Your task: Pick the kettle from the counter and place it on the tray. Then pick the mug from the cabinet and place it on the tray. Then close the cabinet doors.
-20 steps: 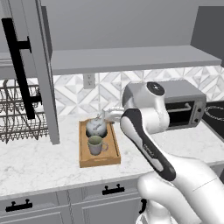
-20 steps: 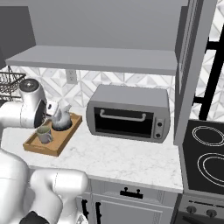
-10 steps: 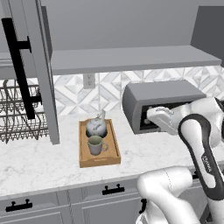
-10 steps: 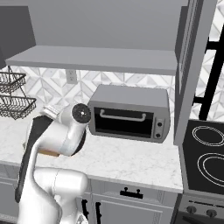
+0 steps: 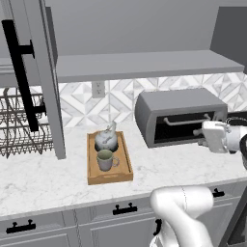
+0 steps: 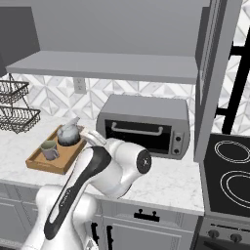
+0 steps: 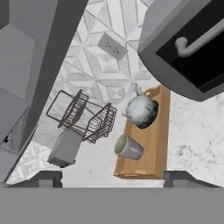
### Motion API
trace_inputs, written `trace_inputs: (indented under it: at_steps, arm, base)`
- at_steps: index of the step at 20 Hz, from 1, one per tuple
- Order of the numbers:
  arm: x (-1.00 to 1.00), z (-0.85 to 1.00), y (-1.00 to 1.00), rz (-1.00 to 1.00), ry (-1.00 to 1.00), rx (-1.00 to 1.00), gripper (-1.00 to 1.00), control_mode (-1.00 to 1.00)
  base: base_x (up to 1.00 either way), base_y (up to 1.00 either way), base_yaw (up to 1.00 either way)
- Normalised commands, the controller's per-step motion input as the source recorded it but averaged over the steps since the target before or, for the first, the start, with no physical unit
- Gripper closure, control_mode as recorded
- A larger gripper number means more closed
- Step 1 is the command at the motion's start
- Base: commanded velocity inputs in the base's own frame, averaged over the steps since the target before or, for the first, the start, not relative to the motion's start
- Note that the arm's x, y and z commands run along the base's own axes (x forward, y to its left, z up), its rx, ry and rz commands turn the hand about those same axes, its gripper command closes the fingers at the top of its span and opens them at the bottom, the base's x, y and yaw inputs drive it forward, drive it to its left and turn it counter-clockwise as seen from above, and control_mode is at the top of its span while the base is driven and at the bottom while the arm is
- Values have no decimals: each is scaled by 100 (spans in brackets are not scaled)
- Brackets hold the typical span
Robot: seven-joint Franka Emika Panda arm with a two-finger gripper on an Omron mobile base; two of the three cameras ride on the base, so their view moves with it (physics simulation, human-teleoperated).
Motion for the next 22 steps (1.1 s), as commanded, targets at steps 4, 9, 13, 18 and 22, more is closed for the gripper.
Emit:
trace_inputs:
  at_steps: [4,9,13,18,22]
  arm:
    - [-9,0,-96,-3,-13,8,100,-100]
    - [-8,0,-100,2,0,32,100,-100]
    - [-14,25,-100,0,-3,49,100,-100]
    - [-10,24,-100,0,-1,31,100,-100]
    - [4,0,-69,0,0,15,100,-100]
  base:
    - [0,0,0]
    - [0,0,0]
    - [0,0,0]
    - [0,0,0]
    - [0,0,0]
